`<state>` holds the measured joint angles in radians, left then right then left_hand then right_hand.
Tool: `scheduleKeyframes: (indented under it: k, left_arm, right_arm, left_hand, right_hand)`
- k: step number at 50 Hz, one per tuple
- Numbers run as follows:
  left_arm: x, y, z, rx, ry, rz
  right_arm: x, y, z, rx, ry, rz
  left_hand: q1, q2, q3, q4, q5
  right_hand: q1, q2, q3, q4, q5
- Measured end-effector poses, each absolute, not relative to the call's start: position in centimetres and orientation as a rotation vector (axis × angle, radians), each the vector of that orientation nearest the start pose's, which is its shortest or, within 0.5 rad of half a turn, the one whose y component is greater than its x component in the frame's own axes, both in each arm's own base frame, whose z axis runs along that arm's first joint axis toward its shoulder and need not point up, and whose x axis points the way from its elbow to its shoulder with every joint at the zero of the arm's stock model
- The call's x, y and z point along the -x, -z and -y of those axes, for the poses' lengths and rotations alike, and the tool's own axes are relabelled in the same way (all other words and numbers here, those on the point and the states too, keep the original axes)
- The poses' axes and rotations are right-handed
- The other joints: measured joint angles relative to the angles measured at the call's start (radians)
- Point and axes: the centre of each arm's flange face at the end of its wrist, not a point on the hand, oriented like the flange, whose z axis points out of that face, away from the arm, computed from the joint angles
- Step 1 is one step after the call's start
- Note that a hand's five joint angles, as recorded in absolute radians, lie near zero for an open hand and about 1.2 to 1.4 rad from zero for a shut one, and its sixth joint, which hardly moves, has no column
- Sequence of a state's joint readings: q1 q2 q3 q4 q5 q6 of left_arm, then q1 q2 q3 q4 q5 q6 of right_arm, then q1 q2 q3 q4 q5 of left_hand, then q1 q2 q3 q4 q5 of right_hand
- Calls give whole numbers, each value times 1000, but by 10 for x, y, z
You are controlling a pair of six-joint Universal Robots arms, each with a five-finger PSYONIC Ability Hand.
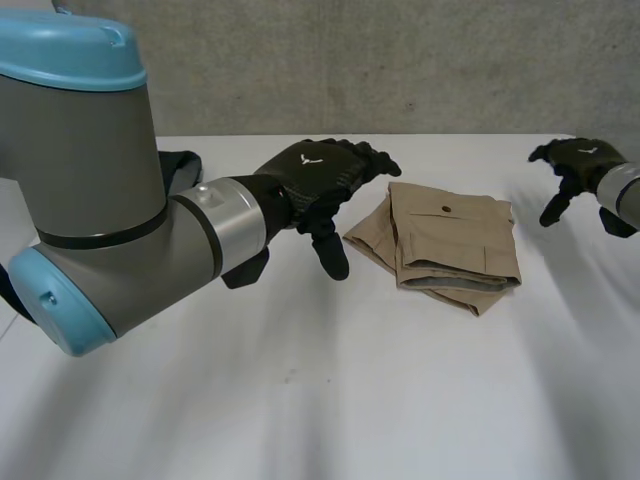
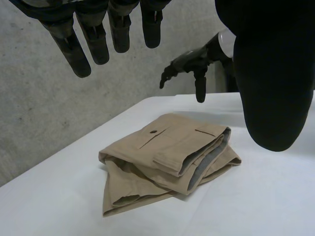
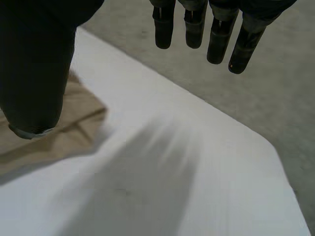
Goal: Fold the laundry.
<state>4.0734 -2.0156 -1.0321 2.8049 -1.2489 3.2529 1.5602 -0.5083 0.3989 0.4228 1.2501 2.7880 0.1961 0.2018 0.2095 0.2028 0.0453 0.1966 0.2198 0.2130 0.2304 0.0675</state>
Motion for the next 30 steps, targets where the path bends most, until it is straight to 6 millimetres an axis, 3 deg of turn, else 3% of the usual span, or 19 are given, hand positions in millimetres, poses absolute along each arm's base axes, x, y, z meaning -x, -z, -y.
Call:
scheduleKeyframes:
  k: [3,9,21,30]
  left_arm:
    - [356,-286,210,1009,-1477,1846]
    - [356,-282,209,999,-1456,1859]
    - [355,-279,209,995,-1446,1867]
    - [356,-279,211,993,-1454,1862]
  right_arm:
    - [-163,-183,477,834,1815,-2352]
    - [-171,-168,475,912,1751,-2291]
    - [-178,-135,485,911,1710,-2246]
    - [-191,-129,480,925,1659,-2210]
  left_hand:
    - [0,0,0,0,0]
    - [0,0,0,0,0]
    - [0,0,0,0,0]
    - [0,0,0,0,0]
  right_hand:
    - [0,0,0,0,0]
    - [0,0,0,0,0]
    - [0,0,0,0,0]
    - [0,0,0,0,0]
